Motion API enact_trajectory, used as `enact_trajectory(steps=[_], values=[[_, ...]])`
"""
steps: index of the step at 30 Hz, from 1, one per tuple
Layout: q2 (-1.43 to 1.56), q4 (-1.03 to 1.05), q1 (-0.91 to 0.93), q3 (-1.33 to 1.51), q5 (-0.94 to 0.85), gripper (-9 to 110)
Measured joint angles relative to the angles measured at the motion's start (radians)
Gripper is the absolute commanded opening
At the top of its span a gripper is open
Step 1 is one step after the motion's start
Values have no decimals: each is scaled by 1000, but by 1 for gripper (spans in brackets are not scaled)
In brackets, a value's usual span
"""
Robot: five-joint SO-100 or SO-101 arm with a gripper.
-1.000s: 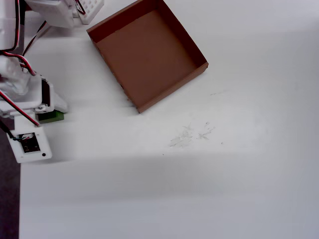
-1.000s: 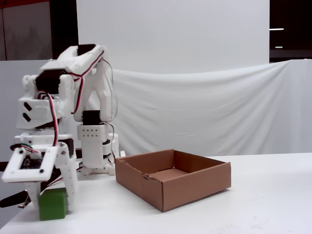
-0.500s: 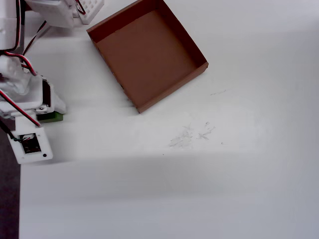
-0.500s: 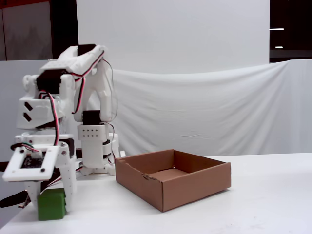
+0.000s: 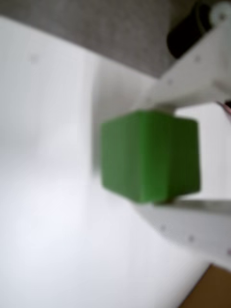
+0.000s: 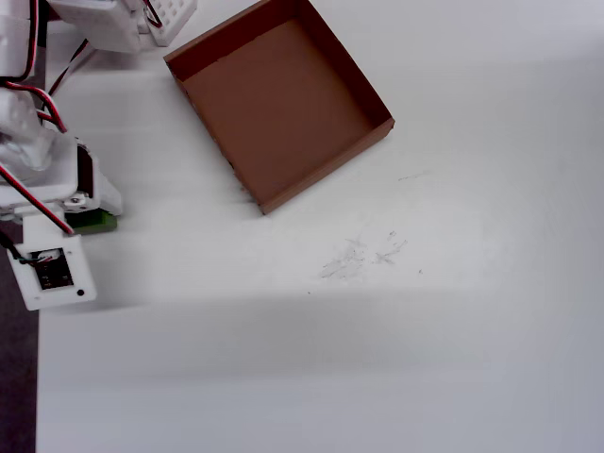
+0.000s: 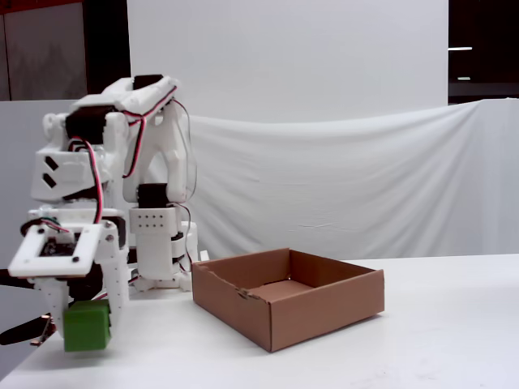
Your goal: Grasp a green cube and put it in a box.
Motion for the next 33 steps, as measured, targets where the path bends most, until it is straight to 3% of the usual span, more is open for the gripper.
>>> enact_trajectory(steps=[11,33], values=[[245,106,-124,72,40,15],[541,336,-678,120,143,15]])
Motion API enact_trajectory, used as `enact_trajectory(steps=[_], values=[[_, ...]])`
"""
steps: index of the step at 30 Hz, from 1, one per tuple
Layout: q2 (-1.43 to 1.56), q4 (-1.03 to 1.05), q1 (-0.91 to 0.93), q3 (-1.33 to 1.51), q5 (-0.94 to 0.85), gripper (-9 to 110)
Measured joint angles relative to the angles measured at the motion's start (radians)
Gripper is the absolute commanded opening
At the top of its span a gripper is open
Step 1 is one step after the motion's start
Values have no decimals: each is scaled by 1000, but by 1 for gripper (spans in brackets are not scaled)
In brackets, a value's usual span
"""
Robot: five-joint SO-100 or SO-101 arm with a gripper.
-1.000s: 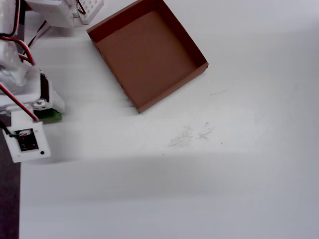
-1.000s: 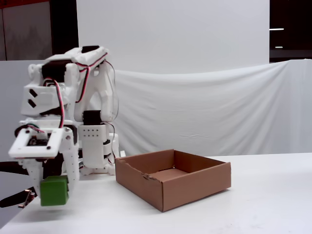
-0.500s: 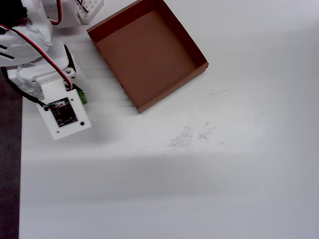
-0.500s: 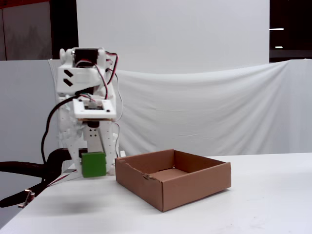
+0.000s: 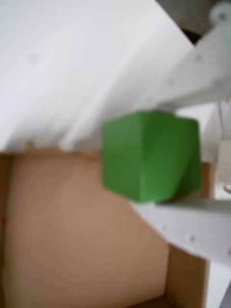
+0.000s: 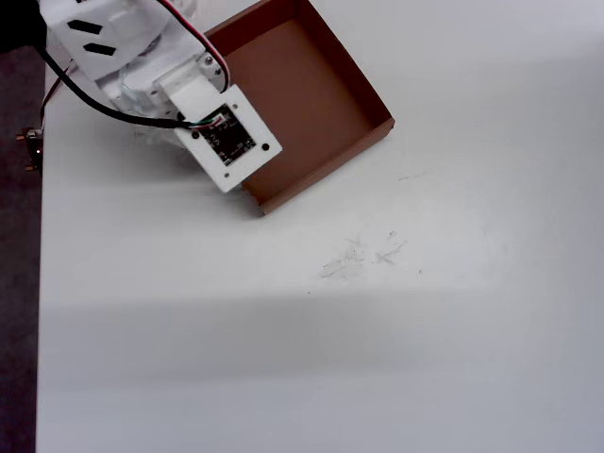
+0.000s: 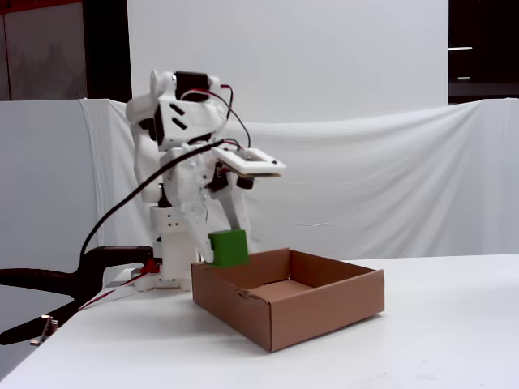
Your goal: Grasp a green cube and put it in a box.
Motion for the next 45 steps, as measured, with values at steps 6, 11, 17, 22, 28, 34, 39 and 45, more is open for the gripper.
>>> enact_trajectory(steps=[6,11,17,22,28,34,39,45], values=[[-2,0,-118,5,17,15],[-32,0,-196,2,41,15],[-84,-14,-247,2,48,15],[-115,-14,-261,2,51,15],[-172,-17,-270,2,66,15],[-233,-84,-270,2,77,15],[-281,-121,-270,2,89,15],[-334,-147,-278,2,110,15]])
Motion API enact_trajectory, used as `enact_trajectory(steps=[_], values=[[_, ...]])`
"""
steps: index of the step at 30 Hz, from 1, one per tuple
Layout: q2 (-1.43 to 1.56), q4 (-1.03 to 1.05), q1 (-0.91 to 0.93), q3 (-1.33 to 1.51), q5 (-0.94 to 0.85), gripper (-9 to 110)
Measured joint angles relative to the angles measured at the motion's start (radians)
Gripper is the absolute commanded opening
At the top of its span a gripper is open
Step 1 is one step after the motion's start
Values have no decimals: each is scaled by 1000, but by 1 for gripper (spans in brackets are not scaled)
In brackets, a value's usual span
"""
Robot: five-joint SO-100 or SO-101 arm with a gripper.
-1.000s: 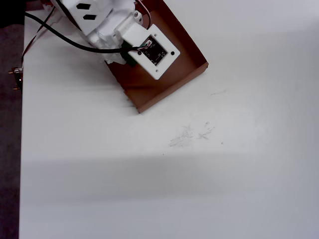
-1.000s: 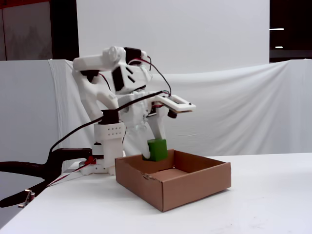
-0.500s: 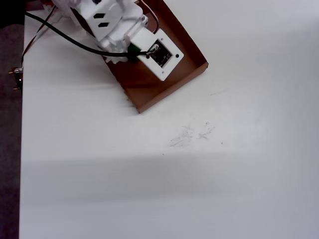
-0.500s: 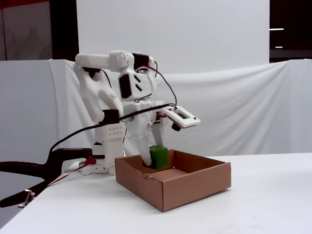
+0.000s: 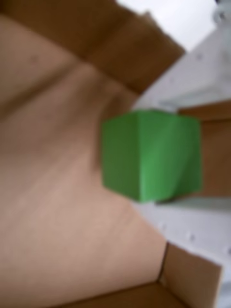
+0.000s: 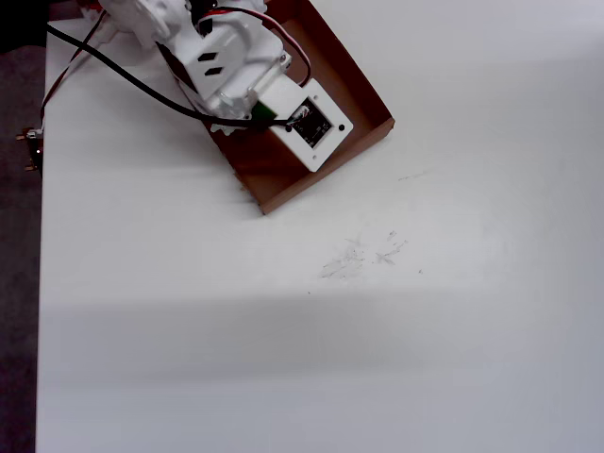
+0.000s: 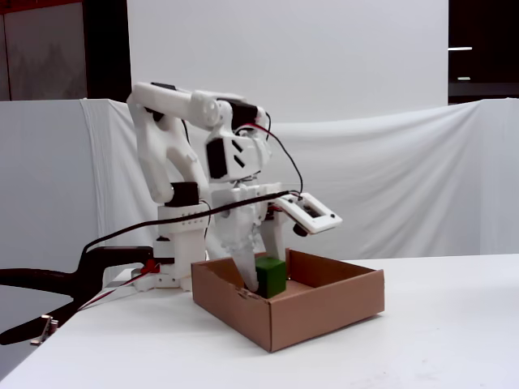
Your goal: Grasp a green cube and put it in a box.
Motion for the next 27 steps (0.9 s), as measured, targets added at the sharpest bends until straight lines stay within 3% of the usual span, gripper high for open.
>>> enact_trajectory(steps=[27], values=[[-109,-164,-31,12,26,16]])
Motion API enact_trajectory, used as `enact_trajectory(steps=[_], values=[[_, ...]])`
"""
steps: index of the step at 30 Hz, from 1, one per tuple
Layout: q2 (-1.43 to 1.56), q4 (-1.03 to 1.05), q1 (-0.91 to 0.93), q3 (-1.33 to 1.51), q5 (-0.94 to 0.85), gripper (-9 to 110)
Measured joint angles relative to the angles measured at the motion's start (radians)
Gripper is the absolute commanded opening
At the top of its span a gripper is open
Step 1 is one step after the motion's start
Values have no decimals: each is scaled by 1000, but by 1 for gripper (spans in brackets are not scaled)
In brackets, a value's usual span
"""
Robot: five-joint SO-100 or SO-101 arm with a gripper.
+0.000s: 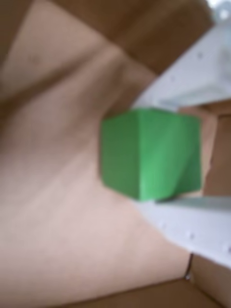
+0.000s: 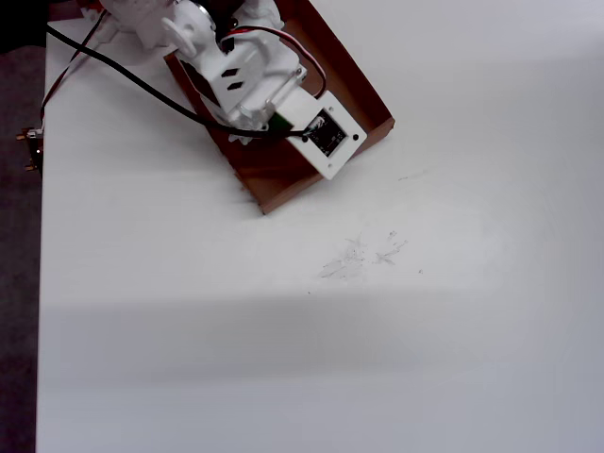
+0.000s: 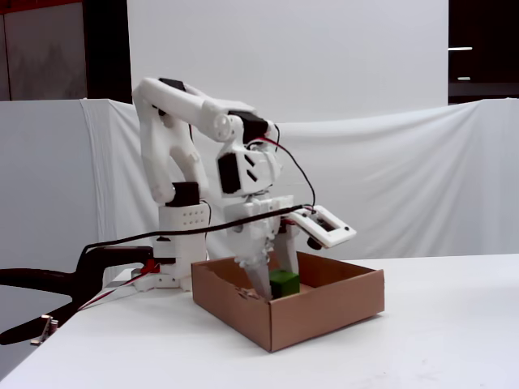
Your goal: Grasp a green cube and put it in a box.
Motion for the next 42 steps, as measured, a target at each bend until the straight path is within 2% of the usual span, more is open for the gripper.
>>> enact_trajectory(steps=[22,26,32,42], values=[[-52,-84,-3,31,3,16],[-52,-91,-3,31,3,21],[-51,-89,-3,31,3,22],[152,83,92,12,3,22]])
